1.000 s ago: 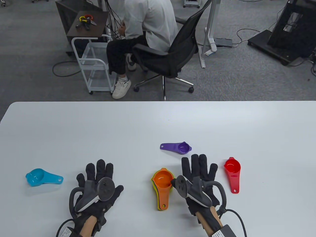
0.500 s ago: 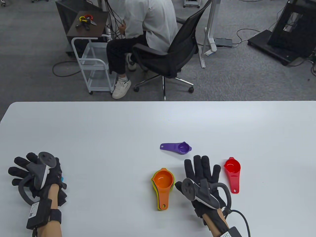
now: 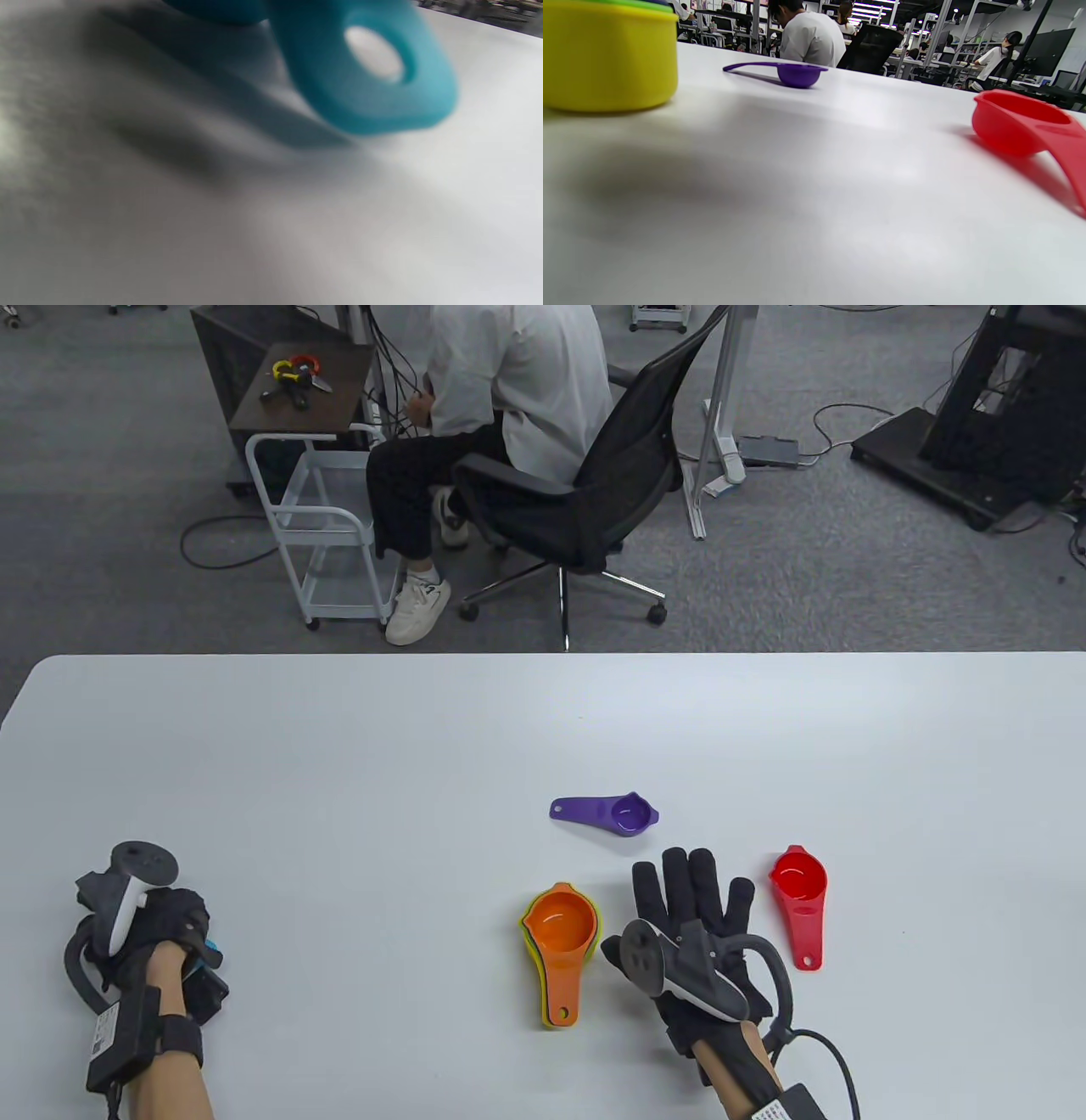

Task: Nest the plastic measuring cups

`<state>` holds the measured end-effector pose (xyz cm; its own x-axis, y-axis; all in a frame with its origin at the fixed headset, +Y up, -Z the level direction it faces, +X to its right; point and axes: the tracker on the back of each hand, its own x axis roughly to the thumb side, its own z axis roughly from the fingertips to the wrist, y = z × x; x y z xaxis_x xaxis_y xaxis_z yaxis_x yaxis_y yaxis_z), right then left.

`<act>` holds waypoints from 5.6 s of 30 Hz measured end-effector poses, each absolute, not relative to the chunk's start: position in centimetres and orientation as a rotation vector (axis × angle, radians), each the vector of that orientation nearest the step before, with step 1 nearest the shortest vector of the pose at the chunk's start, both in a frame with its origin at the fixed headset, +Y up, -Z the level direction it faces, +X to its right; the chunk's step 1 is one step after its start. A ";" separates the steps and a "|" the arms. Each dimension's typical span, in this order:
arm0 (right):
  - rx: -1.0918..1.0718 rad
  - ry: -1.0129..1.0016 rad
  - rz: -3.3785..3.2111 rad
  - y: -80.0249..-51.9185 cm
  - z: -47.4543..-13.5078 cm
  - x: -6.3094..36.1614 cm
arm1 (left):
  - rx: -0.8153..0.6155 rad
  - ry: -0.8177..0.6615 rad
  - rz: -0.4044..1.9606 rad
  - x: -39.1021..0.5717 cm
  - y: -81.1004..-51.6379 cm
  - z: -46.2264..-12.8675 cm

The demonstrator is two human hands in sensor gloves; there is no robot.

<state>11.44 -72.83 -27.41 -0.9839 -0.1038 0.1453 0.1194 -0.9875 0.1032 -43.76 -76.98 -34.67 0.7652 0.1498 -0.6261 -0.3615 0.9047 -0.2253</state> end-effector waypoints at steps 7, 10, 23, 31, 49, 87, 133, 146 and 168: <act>-0.189 -0.143 -3.092 -72.0 -27.2 12.3 | -0.159 0.042 0.357 -27.1 -69.2 -34.3; -0.166 -0.148 -3.112 -71.9 -27.2 12.9 | -0.168 -0.216 0.305 -17.1 -67.2 -31.6; -0.143 -0.205 -3.180 -72.0 -26.6 13.8 | -0.375 -0.391 0.144 -2.3 -71.1 -30.9; -0.140 -0.220 -3.180 -72.1 -26.6 13.8 | -0.433 -0.381 0.140 -1.7 -72.7 -31.2; -0.043 -0.113 -3.267 -70.9 -27.0 16.3 | -0.064 -0.515 -0.032 -9.6 -66.2 -27.5; -0.088 0.027 -3.151 -67.8 -31.1 10.9 | -0.177 -0.250 0.051 -18.4 -72.1 -27.6; -0.137 -0.091 -2.822 -71.1 -30.7 -1.0 | -0.264 -0.221 0.045 -18.6 -72.2 -27.3; -0.054 0.034 -3.021 -66.1 -36.2 6.4 | -0.215 -0.198 0.065 -19.7 -71.3 -27.3; -0.163 -0.205 -2.970 -73.6 -42.6 8.4 | -0.263 -0.150 0.060 -20.2 -72.0 -27.9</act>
<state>8.39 -73.59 -42.57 -0.9812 -0.1518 0.1191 0.1667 -0.9777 0.1274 -20.23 -71.99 -27.87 0.9871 0.0782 0.1396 -0.0391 0.9638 -0.2636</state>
